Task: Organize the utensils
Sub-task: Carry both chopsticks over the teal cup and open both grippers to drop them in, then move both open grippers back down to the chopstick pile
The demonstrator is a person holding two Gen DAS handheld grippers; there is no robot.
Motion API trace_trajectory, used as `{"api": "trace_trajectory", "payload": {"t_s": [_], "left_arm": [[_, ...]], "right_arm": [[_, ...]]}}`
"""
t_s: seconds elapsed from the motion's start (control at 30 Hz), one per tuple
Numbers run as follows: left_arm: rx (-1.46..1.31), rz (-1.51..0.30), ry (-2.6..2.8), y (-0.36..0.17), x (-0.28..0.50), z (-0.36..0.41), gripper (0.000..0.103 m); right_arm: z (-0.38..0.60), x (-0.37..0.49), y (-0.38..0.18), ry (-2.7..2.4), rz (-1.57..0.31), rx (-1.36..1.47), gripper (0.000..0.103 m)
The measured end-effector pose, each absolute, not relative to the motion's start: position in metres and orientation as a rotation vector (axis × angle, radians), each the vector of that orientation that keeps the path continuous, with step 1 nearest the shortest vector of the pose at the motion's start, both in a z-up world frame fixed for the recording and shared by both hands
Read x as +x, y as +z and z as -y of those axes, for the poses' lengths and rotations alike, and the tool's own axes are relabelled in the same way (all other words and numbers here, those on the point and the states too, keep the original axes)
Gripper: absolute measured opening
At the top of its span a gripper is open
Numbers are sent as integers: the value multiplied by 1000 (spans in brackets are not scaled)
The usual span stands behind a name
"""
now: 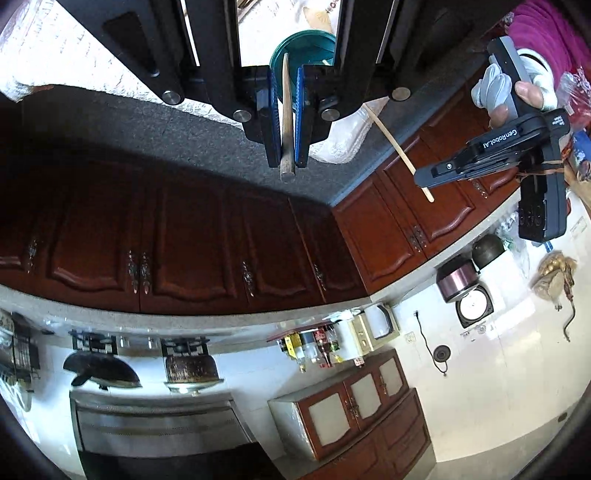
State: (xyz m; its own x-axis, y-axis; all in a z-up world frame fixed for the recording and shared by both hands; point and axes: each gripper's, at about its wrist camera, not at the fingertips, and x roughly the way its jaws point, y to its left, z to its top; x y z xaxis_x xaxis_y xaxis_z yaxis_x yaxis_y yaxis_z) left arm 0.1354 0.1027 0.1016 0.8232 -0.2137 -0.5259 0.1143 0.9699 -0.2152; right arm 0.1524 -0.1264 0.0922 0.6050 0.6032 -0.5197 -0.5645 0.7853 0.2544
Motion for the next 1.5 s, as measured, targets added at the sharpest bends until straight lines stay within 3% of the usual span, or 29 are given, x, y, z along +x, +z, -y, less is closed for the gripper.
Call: {"api": "trace_trajectory", "payload": {"t_s": [0.73,0.77,0.9,1.0,1.27,1.5], "left_arm": [[-173,-715,-88,30,159,-98,4],[-173,-719,-87,29,160,-98,4],[-180,-724,-88,26,157,-96,10],[-185,-726,-93,25,154,-96,26],[-164,-721,-107,26,131,-85,29],[-114,-731,-133,15,105,-61,29]], "right_arm": [[113,194,-5,661,-816,154,7],[113,195,-8,656,-827,154,8],[115,192,-15,636,-844,157,27],[121,188,-17,636,-846,176,27],[139,159,-24,620,-854,200,30],[166,122,-51,538,-893,200,39]]}}
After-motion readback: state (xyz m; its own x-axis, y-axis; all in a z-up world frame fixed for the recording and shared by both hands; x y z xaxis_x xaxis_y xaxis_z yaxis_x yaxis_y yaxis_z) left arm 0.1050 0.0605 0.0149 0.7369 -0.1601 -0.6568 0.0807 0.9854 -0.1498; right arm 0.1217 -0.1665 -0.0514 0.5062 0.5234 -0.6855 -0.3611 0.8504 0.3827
